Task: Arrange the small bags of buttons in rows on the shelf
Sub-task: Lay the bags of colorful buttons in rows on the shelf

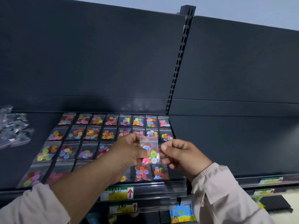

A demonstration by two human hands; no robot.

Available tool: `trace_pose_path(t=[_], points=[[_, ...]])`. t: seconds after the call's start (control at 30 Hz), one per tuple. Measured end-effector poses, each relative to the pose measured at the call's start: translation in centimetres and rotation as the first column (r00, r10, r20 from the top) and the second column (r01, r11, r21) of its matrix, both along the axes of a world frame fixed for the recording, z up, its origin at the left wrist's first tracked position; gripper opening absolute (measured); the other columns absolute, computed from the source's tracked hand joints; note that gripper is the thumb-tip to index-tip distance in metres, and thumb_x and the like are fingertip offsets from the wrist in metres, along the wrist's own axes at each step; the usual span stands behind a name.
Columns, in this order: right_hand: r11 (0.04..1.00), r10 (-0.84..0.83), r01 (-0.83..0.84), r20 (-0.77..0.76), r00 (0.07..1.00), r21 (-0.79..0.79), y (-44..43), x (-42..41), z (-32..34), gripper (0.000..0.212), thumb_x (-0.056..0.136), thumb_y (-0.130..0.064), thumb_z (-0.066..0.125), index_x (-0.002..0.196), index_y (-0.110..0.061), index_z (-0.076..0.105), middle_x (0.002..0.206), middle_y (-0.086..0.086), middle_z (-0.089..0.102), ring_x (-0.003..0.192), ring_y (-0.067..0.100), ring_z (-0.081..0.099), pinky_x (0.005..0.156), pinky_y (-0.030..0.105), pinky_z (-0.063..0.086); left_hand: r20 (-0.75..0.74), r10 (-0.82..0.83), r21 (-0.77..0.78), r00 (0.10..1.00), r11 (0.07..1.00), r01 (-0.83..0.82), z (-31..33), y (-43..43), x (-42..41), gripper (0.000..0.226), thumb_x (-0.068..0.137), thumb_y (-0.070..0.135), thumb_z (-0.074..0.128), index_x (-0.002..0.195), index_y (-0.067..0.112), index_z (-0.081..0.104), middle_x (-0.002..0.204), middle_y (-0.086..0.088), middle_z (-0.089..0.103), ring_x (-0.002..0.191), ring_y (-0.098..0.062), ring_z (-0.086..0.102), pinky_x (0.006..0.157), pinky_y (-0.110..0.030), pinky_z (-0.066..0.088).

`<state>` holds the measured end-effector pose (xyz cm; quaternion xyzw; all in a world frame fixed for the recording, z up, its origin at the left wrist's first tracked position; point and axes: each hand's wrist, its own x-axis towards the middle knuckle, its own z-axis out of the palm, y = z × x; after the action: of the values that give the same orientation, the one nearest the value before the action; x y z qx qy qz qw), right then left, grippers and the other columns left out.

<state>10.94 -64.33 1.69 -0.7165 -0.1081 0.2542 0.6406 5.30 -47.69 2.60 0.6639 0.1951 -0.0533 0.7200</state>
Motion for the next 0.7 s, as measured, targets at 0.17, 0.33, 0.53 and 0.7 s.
trace_pose_path(t=[0.17,0.33,0.53,0.7], points=[[0.999,-0.009,0.007,-0.047,0.999,-0.044,-1.0,0.5,0.2,0.015,0.080,0.003,0.065,0.075,-0.011,0.062,0.058,0.003,0.060,0.047,0.012,0.054,0.040,0.017,0.037,0.042,-0.074,0.086,0.996,0.994,0.070,-0.5,-2.0,0.8,0.025,0.076,-0.009,0.068,0.090,0.010,0.062,0.077,-0.006,0.069,0.073,-0.022,0.065,0.077,-0.043,0.055],[0.979,-0.126,0.126,0.015,0.992,-0.161,-3.7,2.2,-0.9,0.021,0.081,0.008,0.062,0.070,-0.009,0.057,0.053,0.005,0.055,0.038,0.009,0.052,0.039,0.015,0.039,0.050,-0.187,0.399,0.981,0.904,0.152,-1.6,-3.0,1.0,0.022,0.087,0.011,0.065,0.094,0.028,0.055,0.098,0.007,0.066,0.091,-0.013,0.063,0.073,-0.024,0.051],[0.889,-0.144,0.174,0.102,0.984,-0.423,-4.7,2.8,-3.7,0.024,0.077,0.008,0.066,0.065,-0.010,0.056,0.057,0.006,0.057,0.044,0.013,0.052,0.045,0.020,0.046,-0.037,-0.558,0.877,0.829,0.379,0.295,-4.2,-2.3,0.0,0.027,0.097,0.022,0.046,0.123,0.024,0.056,0.119,0.008,0.051,0.110,-0.008,0.044,0.095,-0.023,0.038],[0.653,-0.006,0.232,0.301,0.953,-0.721,-4.4,3.4,-5.2,0.020,0.071,-0.016,0.072,0.066,-0.022,0.054,0.070,-0.001,0.062,0.072,0.020,0.062,0.068,0.026,0.050,-0.205,-0.671,0.931,0.712,0.092,0.354,-5.3,-2.7,-0.3,0.042,0.099,0.034,0.039,0.141,0.029,0.039,0.150,0.012,0.030,0.140,-0.007,0.018,0.114,-0.027,0.006]])
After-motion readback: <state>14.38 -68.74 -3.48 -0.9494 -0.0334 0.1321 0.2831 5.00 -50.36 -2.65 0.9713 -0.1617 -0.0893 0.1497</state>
